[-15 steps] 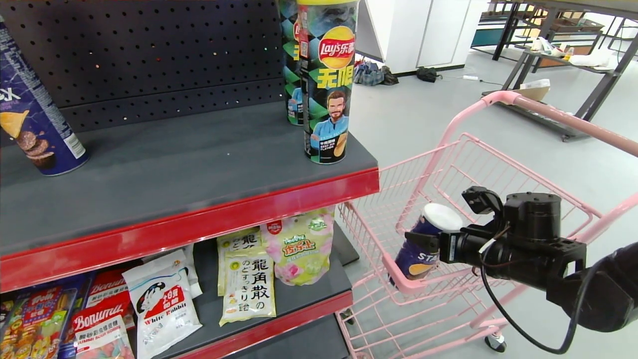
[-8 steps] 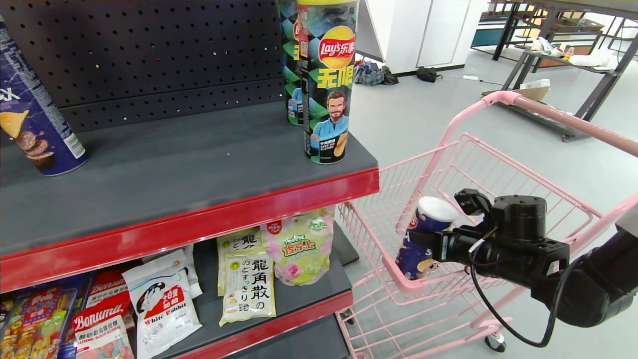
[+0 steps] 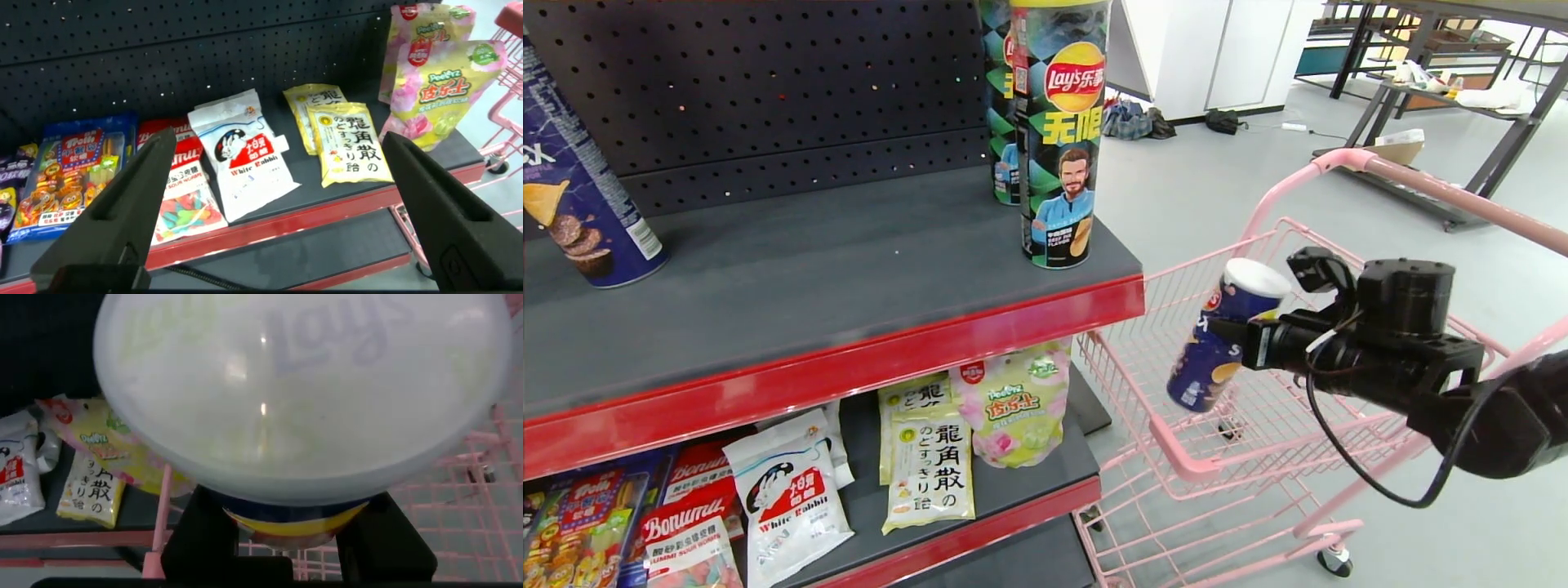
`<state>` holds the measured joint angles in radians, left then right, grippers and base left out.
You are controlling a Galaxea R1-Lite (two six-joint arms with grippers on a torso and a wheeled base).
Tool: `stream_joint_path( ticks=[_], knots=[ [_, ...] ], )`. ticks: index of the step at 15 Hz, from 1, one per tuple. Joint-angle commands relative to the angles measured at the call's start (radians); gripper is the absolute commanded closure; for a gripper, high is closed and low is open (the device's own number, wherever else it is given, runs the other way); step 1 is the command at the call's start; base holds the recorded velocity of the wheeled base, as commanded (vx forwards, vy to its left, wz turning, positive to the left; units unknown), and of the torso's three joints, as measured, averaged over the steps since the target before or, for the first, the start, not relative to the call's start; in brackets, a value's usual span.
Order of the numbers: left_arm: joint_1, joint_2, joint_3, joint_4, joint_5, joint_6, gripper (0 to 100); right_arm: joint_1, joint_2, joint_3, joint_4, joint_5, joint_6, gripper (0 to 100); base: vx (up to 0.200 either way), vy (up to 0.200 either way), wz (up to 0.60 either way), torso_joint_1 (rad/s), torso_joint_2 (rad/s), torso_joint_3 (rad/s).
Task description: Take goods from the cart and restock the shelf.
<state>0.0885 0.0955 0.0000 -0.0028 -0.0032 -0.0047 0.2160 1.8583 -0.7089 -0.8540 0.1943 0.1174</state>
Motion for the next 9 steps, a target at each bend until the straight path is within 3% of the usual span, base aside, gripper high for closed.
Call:
stream_joint_path(
  ticks=[1, 3, 5, 7, 8, 9],
  knots=[
    [0.000, 0.000, 0.000, 0.000, 0.000, -0.001, 0, -0.058, -0.192, -0.124, 0.150, -0.006, -0.048, 100, 0.000, 0.000, 0.00, 0.000, 0.00, 0.000],
    [0.000, 0.000, 0.000, 0.000, 0.000, -0.001, 0, -0.075, -0.383, -0.184, 0.362, -0.096, -0.081, 100, 0.000, 0.000, 0.00, 0.000, 0.00, 0.000],
    [0.000, 0.000, 0.000, 0.000, 0.000, -0.001, 0, -0.069, -0.582, -0.147, 0.529, -0.213, -0.101, 100, 0.000, 0.000, 0.00, 0.000, 0.00, 0.000],
    [0.000, 0.000, 0.000, 0.000, 0.000, -0.001, 0, -0.069, -0.738, -0.101, 0.687, -0.202, -0.107, 100, 0.000, 0.000, 0.00, 0.000, 0.00, 0.000],
    [0.000, 0.000, 0.000, 0.000, -0.001, -0.001, 0, -0.073, -0.930, -0.083, 0.934, -0.208, -0.108, 100, 0.000, 0.000, 0.00, 0.000, 0.00, 0.000],
    [0.000, 0.000, 0.000, 0.000, -0.001, -0.001, 0, -0.078, -0.985, -0.073, 0.998, -0.211, -0.108, 100, 0.000, 0.000, 0.00, 0.000, 0.00, 0.000]
  ],
)
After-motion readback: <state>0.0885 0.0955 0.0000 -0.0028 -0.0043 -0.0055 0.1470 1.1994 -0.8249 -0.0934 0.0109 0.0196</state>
